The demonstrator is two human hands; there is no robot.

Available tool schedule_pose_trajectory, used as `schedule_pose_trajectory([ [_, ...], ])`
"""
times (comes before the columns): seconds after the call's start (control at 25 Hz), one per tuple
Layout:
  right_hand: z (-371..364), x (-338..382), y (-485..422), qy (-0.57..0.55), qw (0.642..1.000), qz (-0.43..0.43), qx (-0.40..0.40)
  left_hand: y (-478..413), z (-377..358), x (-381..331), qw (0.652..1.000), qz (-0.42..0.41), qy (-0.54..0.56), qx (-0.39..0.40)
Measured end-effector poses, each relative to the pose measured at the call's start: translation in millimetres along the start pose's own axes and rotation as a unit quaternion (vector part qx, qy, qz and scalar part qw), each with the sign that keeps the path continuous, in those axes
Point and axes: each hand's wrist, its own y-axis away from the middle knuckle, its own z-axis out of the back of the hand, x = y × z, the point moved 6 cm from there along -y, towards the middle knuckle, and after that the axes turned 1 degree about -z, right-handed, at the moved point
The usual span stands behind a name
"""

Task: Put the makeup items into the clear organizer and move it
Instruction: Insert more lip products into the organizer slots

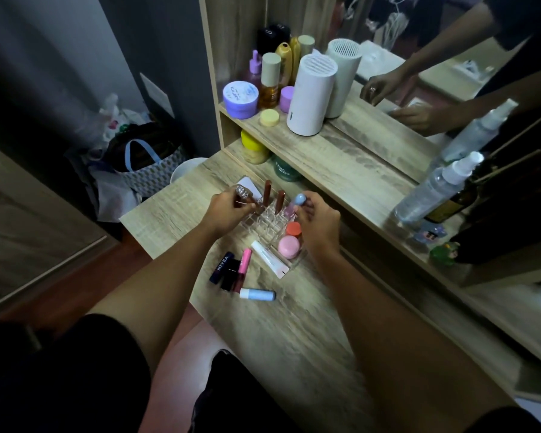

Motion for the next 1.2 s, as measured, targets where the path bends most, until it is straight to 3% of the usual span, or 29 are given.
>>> schedule_pose_trajectory([
  [0.44,-11,2,-3,0.061,0.996,0.017,0.058,-9,-10,-13,0.992,-0.059,-0.103,0.035],
  [0.8,-27,3,-12,0.134,0.986,-0.003,0.103,-17,-3,-20,0.992,-0.076,-0.102,0.021],
  [1.2,-26,9,-14,0.162,0.983,-0.006,0.088,-15,-2,-17,0.993,-0.069,-0.092,0.037],
])
